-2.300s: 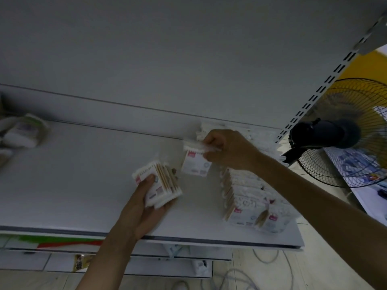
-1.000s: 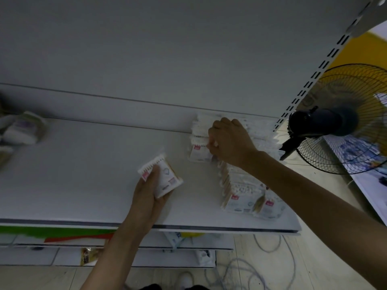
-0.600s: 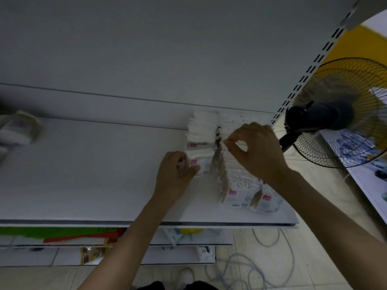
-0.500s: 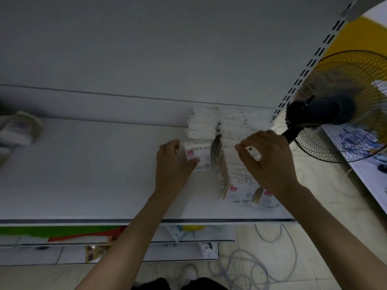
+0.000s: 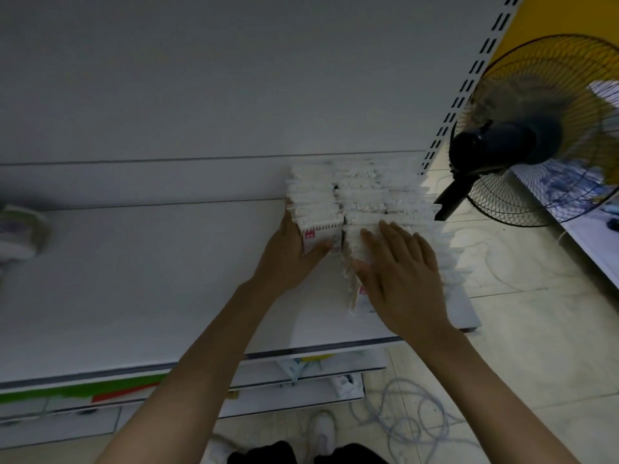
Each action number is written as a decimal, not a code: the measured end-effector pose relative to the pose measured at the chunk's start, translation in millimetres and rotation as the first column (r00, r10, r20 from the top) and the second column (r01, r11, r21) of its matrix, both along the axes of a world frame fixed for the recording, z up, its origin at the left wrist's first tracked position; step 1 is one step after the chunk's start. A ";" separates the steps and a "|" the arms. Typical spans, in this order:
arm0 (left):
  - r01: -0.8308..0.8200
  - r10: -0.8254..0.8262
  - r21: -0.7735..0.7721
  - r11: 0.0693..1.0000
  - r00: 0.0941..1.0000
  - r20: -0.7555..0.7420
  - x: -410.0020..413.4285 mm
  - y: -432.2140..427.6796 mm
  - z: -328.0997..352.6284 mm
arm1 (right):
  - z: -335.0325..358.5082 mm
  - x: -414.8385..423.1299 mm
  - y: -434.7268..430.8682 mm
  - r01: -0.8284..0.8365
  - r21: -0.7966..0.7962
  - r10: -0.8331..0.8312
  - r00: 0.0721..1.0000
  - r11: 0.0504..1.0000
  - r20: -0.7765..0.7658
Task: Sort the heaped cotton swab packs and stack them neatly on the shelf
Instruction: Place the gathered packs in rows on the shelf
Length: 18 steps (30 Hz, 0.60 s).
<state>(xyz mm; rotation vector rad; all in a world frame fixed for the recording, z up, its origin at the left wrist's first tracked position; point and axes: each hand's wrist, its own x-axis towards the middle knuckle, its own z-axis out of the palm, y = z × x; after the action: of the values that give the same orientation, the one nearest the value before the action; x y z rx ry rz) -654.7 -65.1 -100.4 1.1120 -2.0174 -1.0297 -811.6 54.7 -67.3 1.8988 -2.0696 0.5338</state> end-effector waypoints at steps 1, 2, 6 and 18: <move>-0.013 0.013 0.016 1.000 1.000 -0.007 -0.7 -0.8 1.9 | -1.1 -0.3 -0.8 -0.002 -0.003 0.002 1.000 1.000 0.007; -0.034 0.035 0.032 0.999 0.999 -0.021 -1.5 -2.9 2.1 | -1.6 -0.4 -1.2 -0.006 -0.006 0.006 1.000 1.000 0.014; -0.042 0.043 0.057 0.998 0.999 -0.006 -2.0 -12.5 1.2 | -1.4 0.4 -2.0 -0.012 -0.001 0.012 1.000 1.000 0.026; -0.133 0.128 0.143 0.981 0.991 0.046 13.2 -0.3 24.7 | 27.7 14.5 -5.2 -0.072 0.021 0.069 0.992 0.997 0.104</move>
<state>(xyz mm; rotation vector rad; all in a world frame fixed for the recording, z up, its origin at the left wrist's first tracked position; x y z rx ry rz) -641.5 -65.5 -75.7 1.3297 -1.8934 -1.1104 -797.1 49.5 -39.6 2.0041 -2.0875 0.6393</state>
